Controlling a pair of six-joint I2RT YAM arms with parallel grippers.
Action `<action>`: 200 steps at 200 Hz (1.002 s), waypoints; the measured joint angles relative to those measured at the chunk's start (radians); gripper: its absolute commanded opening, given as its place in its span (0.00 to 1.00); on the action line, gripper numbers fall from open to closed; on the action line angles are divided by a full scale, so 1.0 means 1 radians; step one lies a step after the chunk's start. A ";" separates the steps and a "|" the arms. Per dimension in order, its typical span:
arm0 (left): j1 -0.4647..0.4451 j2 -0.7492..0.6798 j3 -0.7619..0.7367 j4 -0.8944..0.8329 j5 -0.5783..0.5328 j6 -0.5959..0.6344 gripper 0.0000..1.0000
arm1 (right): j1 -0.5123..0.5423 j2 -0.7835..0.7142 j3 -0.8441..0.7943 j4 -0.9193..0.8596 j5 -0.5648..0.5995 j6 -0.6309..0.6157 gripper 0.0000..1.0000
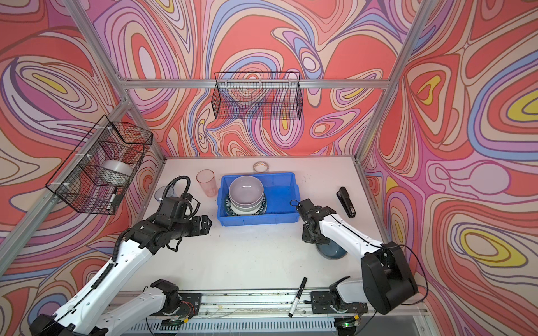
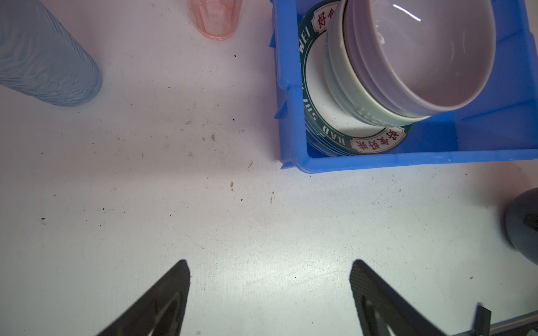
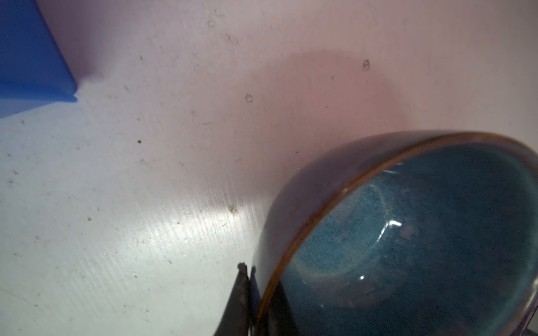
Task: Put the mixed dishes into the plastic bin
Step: 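Lower the right gripper onto the dark blue bowl rim and grip it, then lift the dark blue bowl with the right gripper over the bin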
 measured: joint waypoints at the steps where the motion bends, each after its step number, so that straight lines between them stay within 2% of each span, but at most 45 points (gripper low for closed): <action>1: 0.000 0.000 0.000 0.000 0.000 0.000 0.89 | 0.000 0.000 0.001 0.000 0.000 0.000 0.00; 85: 0.000 0.000 0.012 -0.013 -0.009 0.000 0.89 | 0.000 -0.037 0.192 -0.121 0.080 -0.032 0.00; 138: 0.002 0.001 0.014 -0.019 -0.012 0.005 0.89 | 0.000 -0.043 0.429 -0.187 0.076 -0.171 0.00; 170: 0.007 0.009 0.014 -0.019 -0.011 0.005 0.89 | 0.000 0.012 0.599 -0.179 0.011 -0.286 0.00; 200: 0.007 0.009 0.014 -0.019 -0.011 0.005 0.89 | 0.016 0.095 0.724 -0.167 -0.126 -0.388 0.00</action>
